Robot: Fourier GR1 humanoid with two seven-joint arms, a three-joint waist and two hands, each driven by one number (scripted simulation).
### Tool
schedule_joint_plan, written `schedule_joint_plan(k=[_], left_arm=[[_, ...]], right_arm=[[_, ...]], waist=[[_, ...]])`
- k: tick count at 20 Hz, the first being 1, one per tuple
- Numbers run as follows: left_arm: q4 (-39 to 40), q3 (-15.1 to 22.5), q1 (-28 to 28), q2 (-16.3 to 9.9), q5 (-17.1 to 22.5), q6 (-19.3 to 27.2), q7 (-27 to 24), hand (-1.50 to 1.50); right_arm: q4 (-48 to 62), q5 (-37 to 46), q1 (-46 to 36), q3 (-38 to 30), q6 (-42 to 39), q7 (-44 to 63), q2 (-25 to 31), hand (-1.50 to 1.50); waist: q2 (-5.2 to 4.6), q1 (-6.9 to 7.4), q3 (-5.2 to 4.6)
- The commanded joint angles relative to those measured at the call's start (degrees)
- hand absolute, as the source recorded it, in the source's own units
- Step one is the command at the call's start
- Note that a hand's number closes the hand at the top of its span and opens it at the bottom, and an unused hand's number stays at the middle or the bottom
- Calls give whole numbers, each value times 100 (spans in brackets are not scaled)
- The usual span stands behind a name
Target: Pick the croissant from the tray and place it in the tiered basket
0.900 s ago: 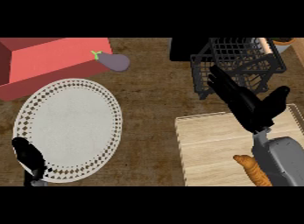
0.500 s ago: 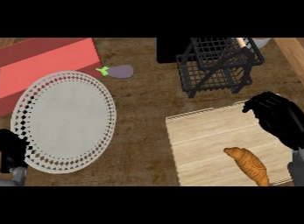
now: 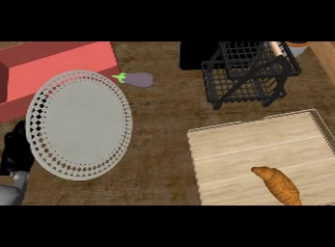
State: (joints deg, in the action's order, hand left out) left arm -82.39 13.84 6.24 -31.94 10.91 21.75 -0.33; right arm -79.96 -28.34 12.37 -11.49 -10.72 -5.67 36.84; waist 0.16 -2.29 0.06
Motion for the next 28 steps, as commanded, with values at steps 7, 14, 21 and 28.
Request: schedule_joint_plan(k=[7, 14, 21, 28], left_arm=[[138, 23, 394, 129, -189, -17, 223, 0], [352, -93, 500, 307, -315, -321, 71, 0], [268, -356, 313, 307, -452, -526, 91, 0], [334, -483, 382, 566, -712, -604, 65, 0]], right_arm=[[-1069, 773, 420, 208, -1545, 643, 1970, -150], [-1457, 590, -607, 437, -1362, 2460, 1981, -150], [-1351, 820, -1154, 1041, -1652, 3458, 1531, -150], [-1918, 1644, -853, 1369, -1614, 4032, 1067, -150]], waist=[[-11, 128, -18], [-31, 265, -13], [-25, 286, -8], [-19, 229, -8]])
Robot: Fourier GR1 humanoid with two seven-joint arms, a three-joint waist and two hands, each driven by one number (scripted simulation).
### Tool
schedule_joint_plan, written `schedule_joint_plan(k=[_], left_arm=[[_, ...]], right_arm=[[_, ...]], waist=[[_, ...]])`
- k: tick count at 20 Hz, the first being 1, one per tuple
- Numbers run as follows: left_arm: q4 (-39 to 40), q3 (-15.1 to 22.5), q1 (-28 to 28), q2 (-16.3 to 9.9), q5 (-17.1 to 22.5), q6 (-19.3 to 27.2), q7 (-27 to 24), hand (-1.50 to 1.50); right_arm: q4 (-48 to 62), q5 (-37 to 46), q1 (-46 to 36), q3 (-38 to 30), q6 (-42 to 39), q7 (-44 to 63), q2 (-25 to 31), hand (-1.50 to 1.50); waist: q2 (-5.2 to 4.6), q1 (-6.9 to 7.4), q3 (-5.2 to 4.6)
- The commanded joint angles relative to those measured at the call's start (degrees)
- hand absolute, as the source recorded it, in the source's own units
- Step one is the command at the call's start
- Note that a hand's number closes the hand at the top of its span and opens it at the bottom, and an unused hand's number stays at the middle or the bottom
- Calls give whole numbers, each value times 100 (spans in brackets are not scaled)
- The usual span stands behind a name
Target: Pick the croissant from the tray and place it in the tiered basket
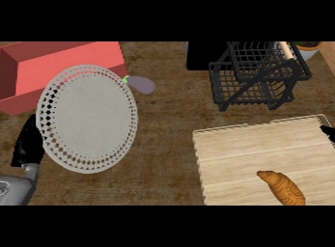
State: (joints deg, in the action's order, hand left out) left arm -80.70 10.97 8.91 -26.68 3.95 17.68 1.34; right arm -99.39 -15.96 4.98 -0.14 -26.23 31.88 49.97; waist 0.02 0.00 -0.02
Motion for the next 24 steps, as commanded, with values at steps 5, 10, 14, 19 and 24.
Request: schedule_joint_plan(k=[5, 10, 14, 19, 24], left_arm=[[-265, -299, -152, 170, -329, -211, 208, 0], [-270, -467, -26, 352, -557, -297, 221, 0], [-88, -664, -94, 334, -421, -595, 78, 0], [-309, -910, -158, 308, -515, -826, 180, 0], [-715, -729, -184, 678, -904, -646, 636, 0]], right_arm=[[-533, 844, 501, 66, -169, 271, -719, -150], [-2, 1302, 7, -11, -612, 70, -935, -150], [-586, 1777, 532, -307, -596, -76, -823, -150], [-1066, 2265, 695, -265, -592, 97, -1289, -150], [-1276, 2345, 682, -368, -957, 406, -1541, -150]], waist=[[6, -27, 2], [-3, 1, 2], [1, -28, 2], [5, -21, 2], [6, -15, 2]])
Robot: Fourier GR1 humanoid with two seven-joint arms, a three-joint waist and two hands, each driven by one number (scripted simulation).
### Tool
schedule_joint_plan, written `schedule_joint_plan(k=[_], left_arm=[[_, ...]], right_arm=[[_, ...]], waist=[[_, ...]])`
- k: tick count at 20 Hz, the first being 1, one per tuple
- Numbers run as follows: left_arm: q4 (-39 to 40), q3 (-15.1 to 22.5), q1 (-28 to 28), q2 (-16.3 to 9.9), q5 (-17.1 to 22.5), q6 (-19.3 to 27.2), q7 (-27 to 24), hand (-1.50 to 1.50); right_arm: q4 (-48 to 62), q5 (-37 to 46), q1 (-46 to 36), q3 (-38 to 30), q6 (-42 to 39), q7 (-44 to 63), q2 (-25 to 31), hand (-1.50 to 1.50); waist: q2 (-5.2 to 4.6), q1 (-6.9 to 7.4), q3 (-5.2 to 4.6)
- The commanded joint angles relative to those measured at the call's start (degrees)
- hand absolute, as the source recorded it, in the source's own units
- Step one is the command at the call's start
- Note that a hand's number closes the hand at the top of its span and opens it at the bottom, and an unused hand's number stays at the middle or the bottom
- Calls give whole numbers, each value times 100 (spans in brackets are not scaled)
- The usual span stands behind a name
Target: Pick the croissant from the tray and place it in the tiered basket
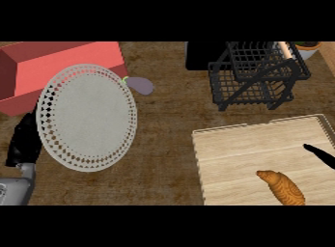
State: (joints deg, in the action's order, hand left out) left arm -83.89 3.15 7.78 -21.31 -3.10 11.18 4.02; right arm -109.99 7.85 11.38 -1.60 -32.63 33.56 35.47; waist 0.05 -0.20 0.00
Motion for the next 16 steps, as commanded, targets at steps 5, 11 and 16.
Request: schedule_joint_plan(k=[5, 11, 16], left_arm=[[266, -220, 295, 289, -238, -239, 40, 0], [124, -468, 112, 339, -422, -416, -26, 0], [124, -634, 266, 369, -418, -615, 131, 0]], right_arm=[[-3, 745, 258, 63, -188, -112, -658, -150], [173, 939, 23, -114, -464, 43, -1024, -150], [745, 1245, -288, -226, -566, -383, -1123, -150]], waist=[[-1, -11, 0], [-1, 5, 0], [-3, 10, 0]])
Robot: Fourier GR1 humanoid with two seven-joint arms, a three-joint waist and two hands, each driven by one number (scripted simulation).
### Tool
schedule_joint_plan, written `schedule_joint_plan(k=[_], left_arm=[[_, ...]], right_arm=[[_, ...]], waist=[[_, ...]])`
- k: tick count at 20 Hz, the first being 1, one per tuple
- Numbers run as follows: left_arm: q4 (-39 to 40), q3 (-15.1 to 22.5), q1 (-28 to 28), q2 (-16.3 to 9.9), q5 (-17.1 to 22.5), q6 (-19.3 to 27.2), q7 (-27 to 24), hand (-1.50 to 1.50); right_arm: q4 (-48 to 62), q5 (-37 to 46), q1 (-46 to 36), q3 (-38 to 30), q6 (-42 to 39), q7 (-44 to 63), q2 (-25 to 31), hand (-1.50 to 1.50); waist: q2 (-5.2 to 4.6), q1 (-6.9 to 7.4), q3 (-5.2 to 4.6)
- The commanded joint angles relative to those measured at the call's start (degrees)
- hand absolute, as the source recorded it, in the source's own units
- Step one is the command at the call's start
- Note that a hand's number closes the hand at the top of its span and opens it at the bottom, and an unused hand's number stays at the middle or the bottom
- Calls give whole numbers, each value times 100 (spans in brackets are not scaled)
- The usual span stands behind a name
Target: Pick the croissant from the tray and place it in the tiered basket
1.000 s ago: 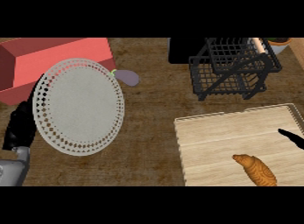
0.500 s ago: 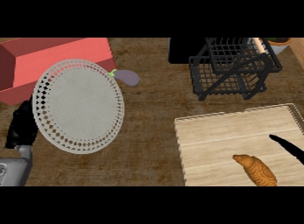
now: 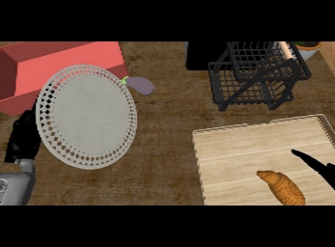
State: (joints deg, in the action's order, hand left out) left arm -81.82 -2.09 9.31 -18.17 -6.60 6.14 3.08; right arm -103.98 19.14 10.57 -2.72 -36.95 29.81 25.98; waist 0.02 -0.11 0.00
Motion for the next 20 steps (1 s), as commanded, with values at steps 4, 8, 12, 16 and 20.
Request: schedule_joint_plan(k=[4, 8, 12, 16, 20], left_arm=[[-239, -49, -270, 216, -211, -52, -91, 0], [-139, -213, 10, 272, -278, -138, 164, 0], [-147, -368, -206, 139, -198, -329, -132, 0], [102, -137, 66, 431, -400, -56, -126, 0], [-22, -243, -22, 317, -290, -232, -60, 0]], right_arm=[[793, 522, -559, 198, 32, -242, -447, -150], [354, 557, 32, 92, -215, -384, -504, -150], [1301, 754, -649, 210, -25, -508, -734, -150], [1156, 723, -269, 566, -577, -953, -386, 150], [1197, 1521, -460, 825, -26, -1789, 4, 150]], waist=[[-1, 26, 0], [1, -7, -1], [-3, 26, 0], [-11, -3, 1], [-4, 23, 3]])
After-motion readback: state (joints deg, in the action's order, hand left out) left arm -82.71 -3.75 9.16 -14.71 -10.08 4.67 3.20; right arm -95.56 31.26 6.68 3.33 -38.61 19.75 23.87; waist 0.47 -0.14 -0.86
